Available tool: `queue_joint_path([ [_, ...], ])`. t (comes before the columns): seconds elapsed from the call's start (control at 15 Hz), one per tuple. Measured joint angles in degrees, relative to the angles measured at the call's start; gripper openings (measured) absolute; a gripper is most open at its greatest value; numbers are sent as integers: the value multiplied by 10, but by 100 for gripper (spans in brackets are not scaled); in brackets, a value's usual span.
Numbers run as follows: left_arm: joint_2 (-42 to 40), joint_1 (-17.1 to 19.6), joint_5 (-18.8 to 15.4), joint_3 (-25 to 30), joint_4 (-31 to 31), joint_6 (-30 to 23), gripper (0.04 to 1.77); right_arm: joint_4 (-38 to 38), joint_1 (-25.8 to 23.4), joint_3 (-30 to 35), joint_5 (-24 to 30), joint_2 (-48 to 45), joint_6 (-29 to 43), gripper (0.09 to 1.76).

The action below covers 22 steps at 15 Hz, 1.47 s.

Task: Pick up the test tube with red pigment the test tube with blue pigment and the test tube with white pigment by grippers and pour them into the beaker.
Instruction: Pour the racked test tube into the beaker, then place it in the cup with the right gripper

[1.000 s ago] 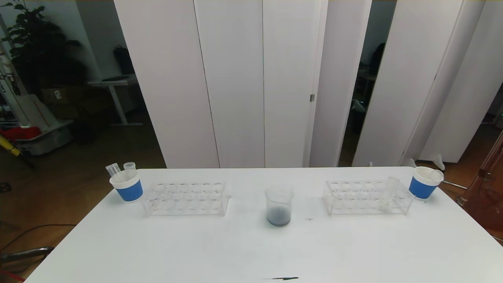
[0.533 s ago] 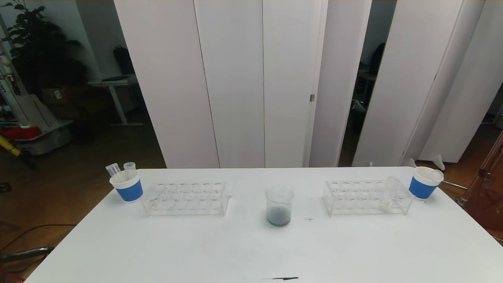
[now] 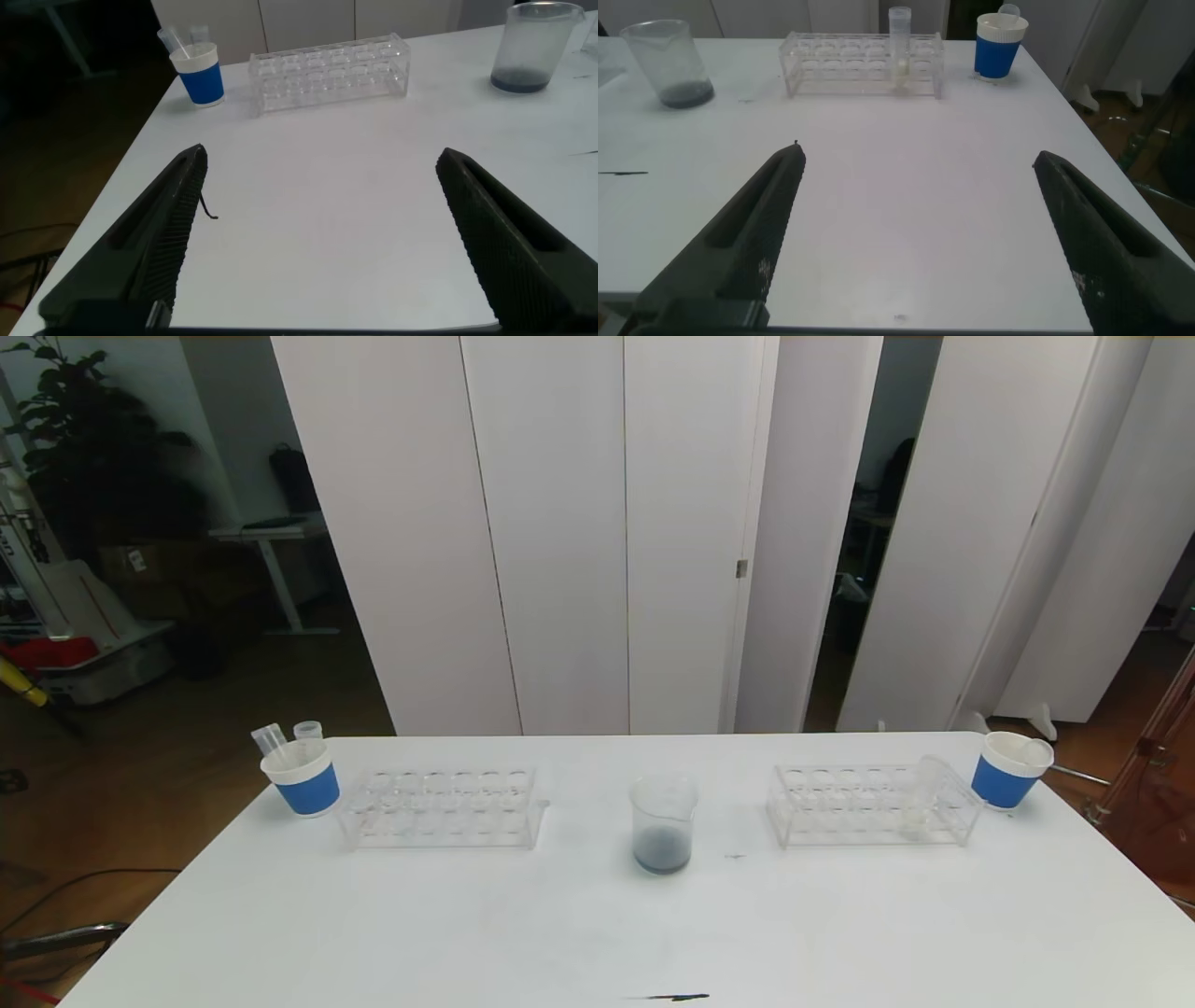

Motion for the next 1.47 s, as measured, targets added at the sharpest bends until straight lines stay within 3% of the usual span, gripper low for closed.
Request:
queue_joint_path([
  [0.33, 0, 0, 0, 0, 0, 0, 175, 9, 0, -20, 2, 1, 1, 175],
  [0.6, 0, 0, 0, 0, 0, 0, 175, 11, -2, -99, -11, 37, -1, 175],
  [1.13, 0, 0, 0, 0, 0, 0, 175, -6, 0, -348, -25, 313, -9, 175],
  [1.47, 0, 0, 0, 0, 0, 0, 175, -39, -4, -445, -28, 475, -9, 175],
])
